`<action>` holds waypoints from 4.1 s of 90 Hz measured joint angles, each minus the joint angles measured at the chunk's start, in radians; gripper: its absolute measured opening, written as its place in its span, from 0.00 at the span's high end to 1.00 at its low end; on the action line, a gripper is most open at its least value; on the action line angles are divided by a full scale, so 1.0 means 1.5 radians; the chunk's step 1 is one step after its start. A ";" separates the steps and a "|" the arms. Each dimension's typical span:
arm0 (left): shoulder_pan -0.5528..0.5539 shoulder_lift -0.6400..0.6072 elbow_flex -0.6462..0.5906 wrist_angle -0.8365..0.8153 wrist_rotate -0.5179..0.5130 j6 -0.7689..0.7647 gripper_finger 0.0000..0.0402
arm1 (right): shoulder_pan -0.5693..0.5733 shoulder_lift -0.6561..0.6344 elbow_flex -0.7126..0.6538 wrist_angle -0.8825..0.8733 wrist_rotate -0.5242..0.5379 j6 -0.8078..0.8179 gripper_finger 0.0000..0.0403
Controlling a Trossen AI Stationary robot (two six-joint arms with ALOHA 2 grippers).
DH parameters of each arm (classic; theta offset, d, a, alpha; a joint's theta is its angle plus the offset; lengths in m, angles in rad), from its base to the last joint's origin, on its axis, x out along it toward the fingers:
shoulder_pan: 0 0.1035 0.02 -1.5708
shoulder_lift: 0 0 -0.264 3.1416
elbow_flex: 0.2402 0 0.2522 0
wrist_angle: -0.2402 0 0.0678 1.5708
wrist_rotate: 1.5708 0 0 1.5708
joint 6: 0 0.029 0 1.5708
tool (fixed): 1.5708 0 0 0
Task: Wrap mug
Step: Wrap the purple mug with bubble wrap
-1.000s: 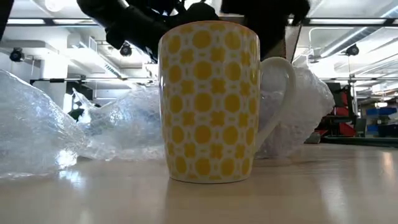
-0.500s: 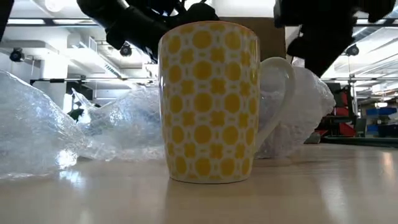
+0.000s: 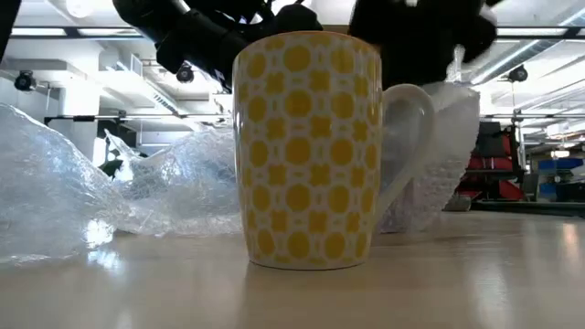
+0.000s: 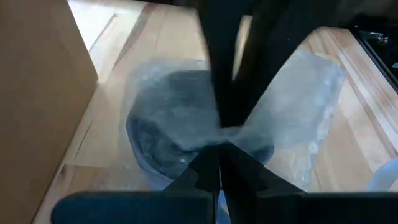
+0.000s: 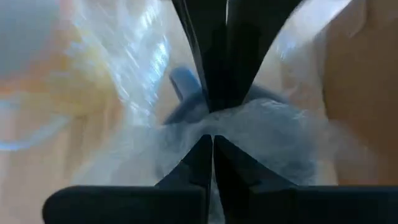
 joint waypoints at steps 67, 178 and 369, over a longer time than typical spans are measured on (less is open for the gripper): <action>0.020 0.019 0.005 0.022 -0.017 0.016 1.00 | -0.019 0.044 0.040 -0.010 -0.005 -0.036 0.99; 0.018 0.004 0.002 0.015 -0.004 0.008 1.00 | -0.025 0.063 0.071 -0.094 0.031 -0.031 0.99; 0.010 -0.065 0.002 -0.069 0.044 0.000 1.00 | -0.004 0.059 0.124 -0.194 0.050 -0.025 0.99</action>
